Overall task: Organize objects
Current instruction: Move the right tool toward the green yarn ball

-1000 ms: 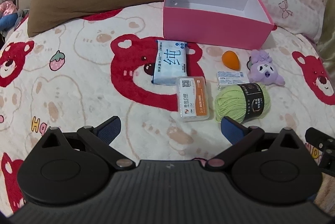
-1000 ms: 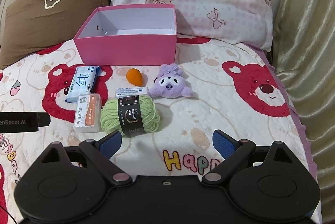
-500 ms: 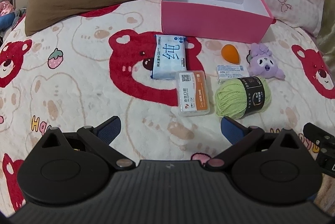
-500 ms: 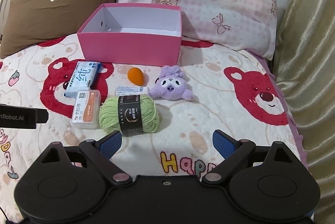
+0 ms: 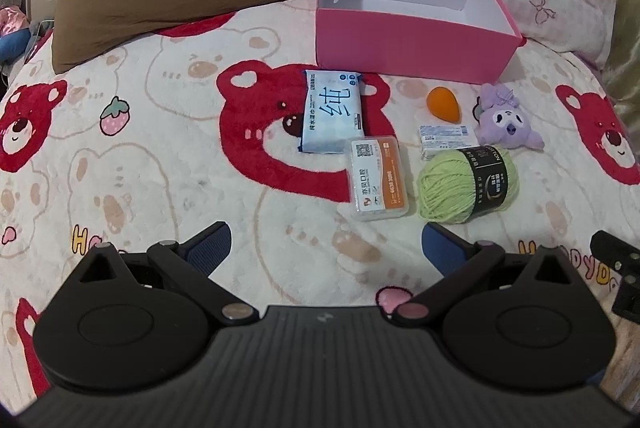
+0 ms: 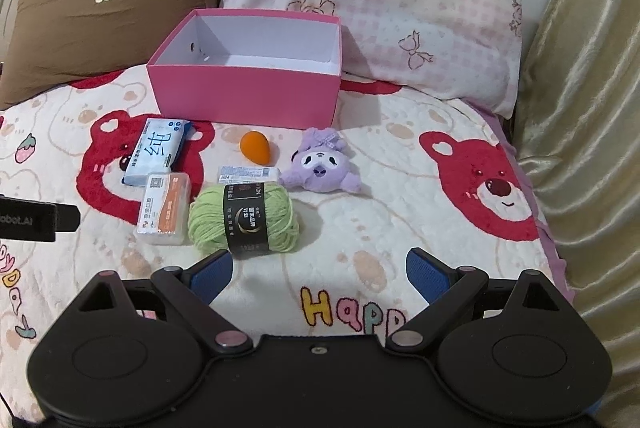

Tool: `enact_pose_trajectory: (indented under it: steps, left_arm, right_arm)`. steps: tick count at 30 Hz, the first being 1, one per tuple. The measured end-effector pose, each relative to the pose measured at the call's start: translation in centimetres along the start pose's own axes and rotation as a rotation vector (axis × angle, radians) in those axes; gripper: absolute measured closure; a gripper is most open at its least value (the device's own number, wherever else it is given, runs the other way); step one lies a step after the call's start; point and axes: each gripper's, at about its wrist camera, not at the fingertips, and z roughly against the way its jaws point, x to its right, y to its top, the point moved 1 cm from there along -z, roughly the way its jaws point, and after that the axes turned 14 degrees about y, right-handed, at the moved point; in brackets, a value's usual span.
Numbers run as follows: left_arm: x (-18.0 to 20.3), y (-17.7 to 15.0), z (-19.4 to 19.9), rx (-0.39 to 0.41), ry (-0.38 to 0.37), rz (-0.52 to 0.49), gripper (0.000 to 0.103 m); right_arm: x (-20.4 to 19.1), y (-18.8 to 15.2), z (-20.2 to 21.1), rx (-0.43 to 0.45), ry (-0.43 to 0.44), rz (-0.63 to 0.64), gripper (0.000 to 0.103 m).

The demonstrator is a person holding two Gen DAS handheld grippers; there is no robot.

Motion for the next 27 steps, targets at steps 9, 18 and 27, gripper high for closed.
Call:
enact_pose_trajectory:
  steps: [9,18,27]
  left_arm:
    - [0.41,-0.34,-0.16,-0.003,-0.008,-0.04,0.0]
    - [0.69,-0.59,-0.12,-0.01,-0.037,-0.053,0.0]
    - [0.37,0.2,0.31,-0.031,-0.056,-0.091,0.002]
  right_arm:
    - [-0.5,0.04,0.85,0.024,0.069,-0.001,0.007]
    - [-0.45,0.06,0.84,0.018,0.08,0.01,0.007]
    - [0.29,-0.24,0.26,-0.015,0.129,0.006,0.007]
